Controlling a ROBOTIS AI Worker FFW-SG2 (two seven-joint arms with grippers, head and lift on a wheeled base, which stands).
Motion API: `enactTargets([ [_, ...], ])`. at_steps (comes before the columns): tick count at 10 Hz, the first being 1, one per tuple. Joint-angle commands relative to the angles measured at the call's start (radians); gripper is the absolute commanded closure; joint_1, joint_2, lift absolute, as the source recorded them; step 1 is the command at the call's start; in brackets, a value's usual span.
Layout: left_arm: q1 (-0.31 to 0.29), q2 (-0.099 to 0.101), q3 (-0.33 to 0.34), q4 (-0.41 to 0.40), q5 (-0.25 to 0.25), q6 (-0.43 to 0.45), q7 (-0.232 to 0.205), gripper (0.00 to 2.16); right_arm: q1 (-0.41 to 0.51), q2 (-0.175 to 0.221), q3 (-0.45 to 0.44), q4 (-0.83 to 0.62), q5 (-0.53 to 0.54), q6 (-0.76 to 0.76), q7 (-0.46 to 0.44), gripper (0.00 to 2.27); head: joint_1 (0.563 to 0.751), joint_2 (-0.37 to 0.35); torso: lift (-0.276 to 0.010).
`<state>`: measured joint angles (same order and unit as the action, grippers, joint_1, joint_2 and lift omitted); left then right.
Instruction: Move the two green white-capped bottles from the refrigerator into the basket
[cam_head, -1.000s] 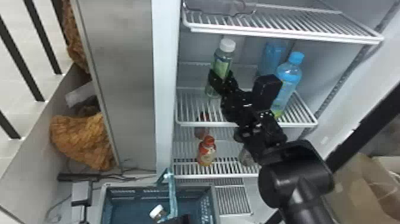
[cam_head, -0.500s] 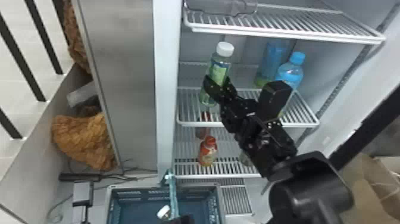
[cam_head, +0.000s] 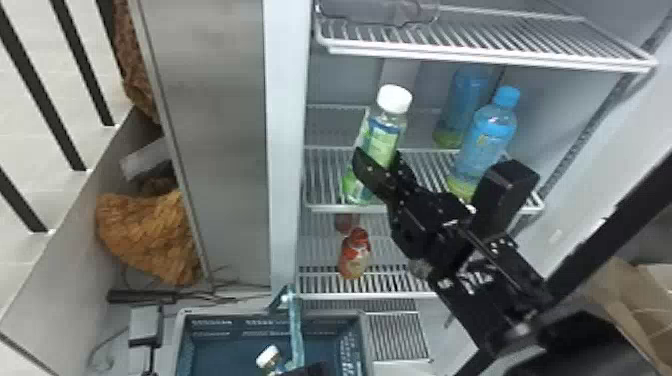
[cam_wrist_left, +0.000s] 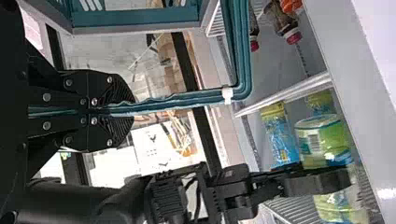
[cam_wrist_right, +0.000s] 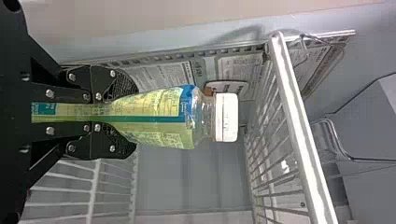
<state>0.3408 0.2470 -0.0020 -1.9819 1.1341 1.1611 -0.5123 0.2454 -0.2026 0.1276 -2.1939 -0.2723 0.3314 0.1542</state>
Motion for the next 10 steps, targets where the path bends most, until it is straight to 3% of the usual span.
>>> enactTargets([
  [1, 0.0, 0.0, 0.0, 0.0, 0.001, 0.002, 0.0, 1.19, 0.056, 0.003, -0.024, -0.068, -0.003, 0.015, 0.001, 1.05, 0.695, -0.154, -0.004],
  [8, 0.005, -0.002, 0.008, 0.0, 0.001, 0.005, 0.0, 1.19, 0.297, -0.024, -0.064, -0.411, -0.079, 0.213, 0.031, 1.05, 0.695, -0.163, -0.004],
  [10, 0.005, -0.002, 0.008, 0.0, -0.001, 0.005, -0.002, 1.19, 0.38, -0.017, -0.102, -0.478, -0.083, 0.26, 0.041, 1.05, 0.695, -0.152, -0.004],
])
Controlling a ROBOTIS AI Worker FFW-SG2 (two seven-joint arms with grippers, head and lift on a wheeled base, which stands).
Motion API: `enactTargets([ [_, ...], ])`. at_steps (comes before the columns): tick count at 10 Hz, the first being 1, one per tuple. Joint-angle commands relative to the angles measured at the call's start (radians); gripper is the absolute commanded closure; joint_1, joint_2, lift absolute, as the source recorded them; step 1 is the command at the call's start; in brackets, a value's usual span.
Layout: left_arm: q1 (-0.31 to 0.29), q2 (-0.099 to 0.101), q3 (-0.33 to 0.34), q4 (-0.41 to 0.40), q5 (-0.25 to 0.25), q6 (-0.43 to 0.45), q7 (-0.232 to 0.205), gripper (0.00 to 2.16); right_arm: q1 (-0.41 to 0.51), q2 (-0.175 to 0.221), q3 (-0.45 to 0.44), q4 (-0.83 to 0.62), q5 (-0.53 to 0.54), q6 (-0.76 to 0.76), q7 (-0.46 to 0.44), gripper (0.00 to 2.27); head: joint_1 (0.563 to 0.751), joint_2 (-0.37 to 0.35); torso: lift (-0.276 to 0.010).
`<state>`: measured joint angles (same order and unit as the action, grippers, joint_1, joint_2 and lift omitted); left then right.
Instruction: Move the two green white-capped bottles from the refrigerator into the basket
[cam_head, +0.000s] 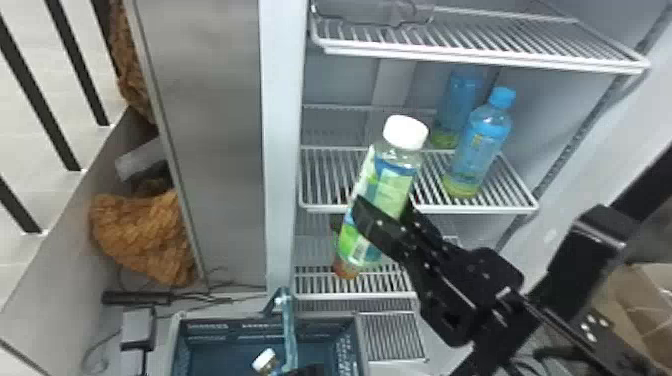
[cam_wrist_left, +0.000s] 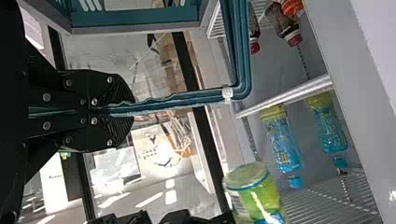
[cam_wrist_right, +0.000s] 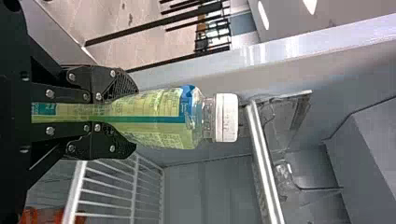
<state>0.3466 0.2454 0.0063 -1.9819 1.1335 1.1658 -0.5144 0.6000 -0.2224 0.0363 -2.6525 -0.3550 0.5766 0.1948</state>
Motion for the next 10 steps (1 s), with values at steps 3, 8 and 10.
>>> enactTargets([
  [3, 0.004, 0.002, 0.004, -0.002, -0.001, 0.0, -0.004, 1.19, 0.104, 0.054, -0.092, -0.051, 0.026, 0.071, 0.006, 1.05, 0.695, -0.184, -0.004],
  [8, 0.004, 0.005, 0.004, -0.005, 0.001, 0.0, -0.004, 1.19, 0.171, 0.074, -0.112, -0.1, 0.038, 0.196, 0.038, 1.05, 0.695, -0.247, -0.004],
  [10, 0.004, 0.005, 0.002, -0.002, -0.001, 0.0, -0.004, 1.19, 0.188, 0.075, -0.114, -0.112, 0.05, 0.25, 0.072, 1.05, 0.695, -0.238, -0.004],
])
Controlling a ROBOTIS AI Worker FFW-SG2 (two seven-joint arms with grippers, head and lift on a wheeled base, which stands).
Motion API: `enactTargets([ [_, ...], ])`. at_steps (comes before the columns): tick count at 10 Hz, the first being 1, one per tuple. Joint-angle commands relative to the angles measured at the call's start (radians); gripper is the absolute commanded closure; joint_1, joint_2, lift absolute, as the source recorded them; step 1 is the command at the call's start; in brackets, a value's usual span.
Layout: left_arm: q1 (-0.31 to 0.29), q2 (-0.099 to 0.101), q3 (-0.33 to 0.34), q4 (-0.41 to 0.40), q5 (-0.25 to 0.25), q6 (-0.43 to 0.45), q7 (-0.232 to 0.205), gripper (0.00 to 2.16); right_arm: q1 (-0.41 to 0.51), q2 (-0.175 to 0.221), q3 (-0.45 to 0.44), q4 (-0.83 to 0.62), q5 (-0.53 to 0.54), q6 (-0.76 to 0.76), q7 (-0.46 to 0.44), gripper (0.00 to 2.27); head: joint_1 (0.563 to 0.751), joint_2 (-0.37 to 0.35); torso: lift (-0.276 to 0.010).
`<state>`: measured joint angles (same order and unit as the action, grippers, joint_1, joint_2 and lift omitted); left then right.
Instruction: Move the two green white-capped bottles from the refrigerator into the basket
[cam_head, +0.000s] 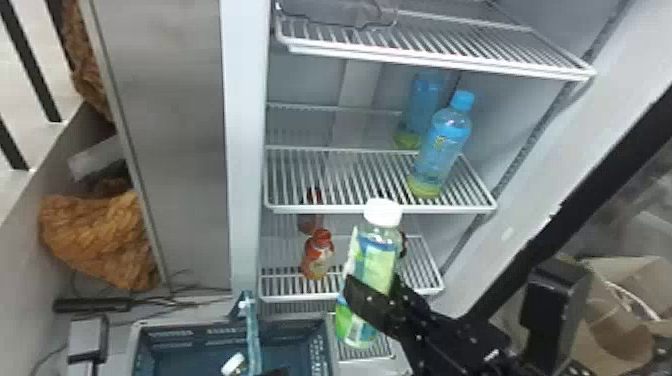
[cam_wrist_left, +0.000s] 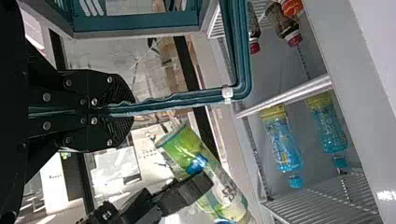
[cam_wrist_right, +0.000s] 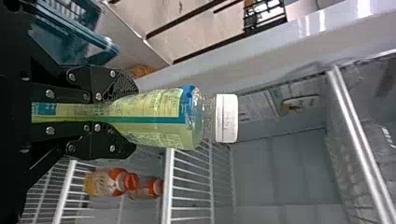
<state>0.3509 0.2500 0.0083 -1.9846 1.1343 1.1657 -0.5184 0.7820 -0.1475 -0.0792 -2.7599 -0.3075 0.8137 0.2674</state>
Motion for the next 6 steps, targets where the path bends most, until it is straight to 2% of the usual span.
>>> enactTargets([
  [1, 0.0, 0.002, -0.002, 0.0, -0.002, 0.0, 0.0, 1.19, 0.011, 0.0, 0.001, -0.015, 0.006, 0.06, 0.0, 1.05, 0.695, -0.237, -0.004],
  [4, -0.005, 0.005, -0.004, 0.0, -0.006, 0.005, 0.0, 1.19, -0.048, 0.002, -0.018, 0.064, 0.016, 0.269, 0.047, 1.05, 0.695, -0.249, -0.004],
  [6, -0.005, 0.005, -0.006, 0.0, -0.006, 0.005, 0.0, 1.19, -0.1, 0.005, -0.015, 0.135, 0.038, 0.327, 0.082, 1.05, 0.695, -0.264, -0.004],
])
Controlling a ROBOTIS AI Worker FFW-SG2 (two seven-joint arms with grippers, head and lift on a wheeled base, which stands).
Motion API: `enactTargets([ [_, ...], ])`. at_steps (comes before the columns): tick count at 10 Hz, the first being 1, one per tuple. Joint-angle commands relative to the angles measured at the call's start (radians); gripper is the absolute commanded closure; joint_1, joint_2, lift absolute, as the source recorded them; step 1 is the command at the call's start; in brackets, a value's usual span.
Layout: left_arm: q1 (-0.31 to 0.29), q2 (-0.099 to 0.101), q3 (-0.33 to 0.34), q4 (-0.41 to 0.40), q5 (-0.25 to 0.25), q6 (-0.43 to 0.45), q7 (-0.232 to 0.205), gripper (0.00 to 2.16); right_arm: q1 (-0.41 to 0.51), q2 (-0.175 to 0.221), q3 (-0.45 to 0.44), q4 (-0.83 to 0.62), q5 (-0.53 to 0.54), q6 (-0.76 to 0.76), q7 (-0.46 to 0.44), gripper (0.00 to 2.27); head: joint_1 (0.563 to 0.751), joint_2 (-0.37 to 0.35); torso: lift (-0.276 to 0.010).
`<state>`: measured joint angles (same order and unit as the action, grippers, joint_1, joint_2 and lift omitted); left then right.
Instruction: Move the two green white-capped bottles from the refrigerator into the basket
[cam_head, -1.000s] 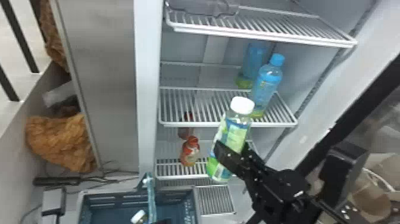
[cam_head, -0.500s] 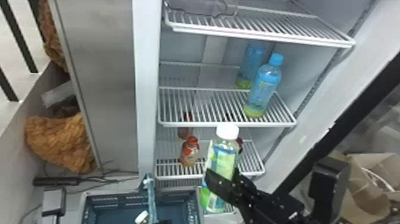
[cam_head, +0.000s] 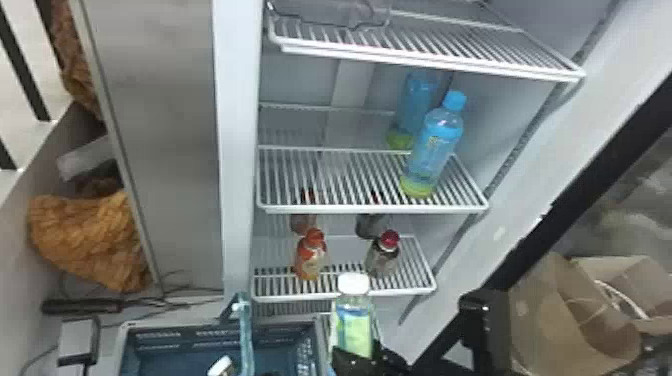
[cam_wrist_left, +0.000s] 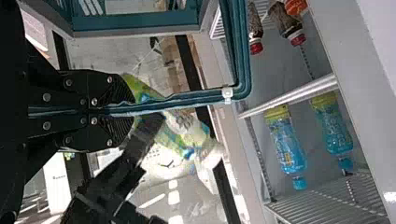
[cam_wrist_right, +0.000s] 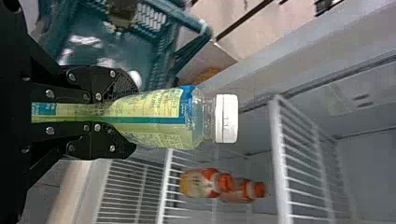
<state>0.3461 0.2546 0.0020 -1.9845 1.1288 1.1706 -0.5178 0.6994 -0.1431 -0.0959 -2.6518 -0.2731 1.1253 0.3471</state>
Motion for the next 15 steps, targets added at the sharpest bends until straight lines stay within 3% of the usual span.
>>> enactTargets([
  [1, 0.0, 0.0, 0.0, 0.0, 0.0, 0.003, 0.001, 1.19, -0.039, -0.001, 0.018, 0.066, -0.008, 0.018, 0.006, 1.05, 0.695, -0.269, -0.004],
  [5, 0.0, 0.0, 0.0, 0.0, -0.002, 0.01, 0.001, 1.19, -0.155, -0.041, 0.108, 0.231, -0.09, 0.018, 0.047, 1.05, 0.695, -0.211, -0.004],
  [9, -0.003, 0.0, 0.0, 0.0, -0.002, 0.015, 0.001, 1.19, -0.27, -0.065, 0.19, 0.341, -0.084, 0.026, 0.081, 1.04, 0.695, -0.127, -0.004],
  [10, -0.003, -0.001, 0.002, 0.0, -0.002, 0.015, 0.001, 1.19, -0.28, -0.067, 0.194, 0.353, -0.084, 0.026, 0.095, 0.9, 0.695, -0.111, -0.004],
  [12, 0.002, -0.001, 0.006, 0.0, -0.002, 0.015, 0.001, 1.19, -0.27, -0.067, 0.19, 0.314, -0.052, 0.026, 0.095, 0.08, 0.695, -0.097, -0.004],
  [15, 0.002, -0.001, 0.006, 0.0, 0.0, 0.01, 0.001, 1.19, -0.231, -0.053, 0.158, 0.26, -0.01, -0.028, 0.092, 0.1, 0.695, -0.112, -0.004],
])
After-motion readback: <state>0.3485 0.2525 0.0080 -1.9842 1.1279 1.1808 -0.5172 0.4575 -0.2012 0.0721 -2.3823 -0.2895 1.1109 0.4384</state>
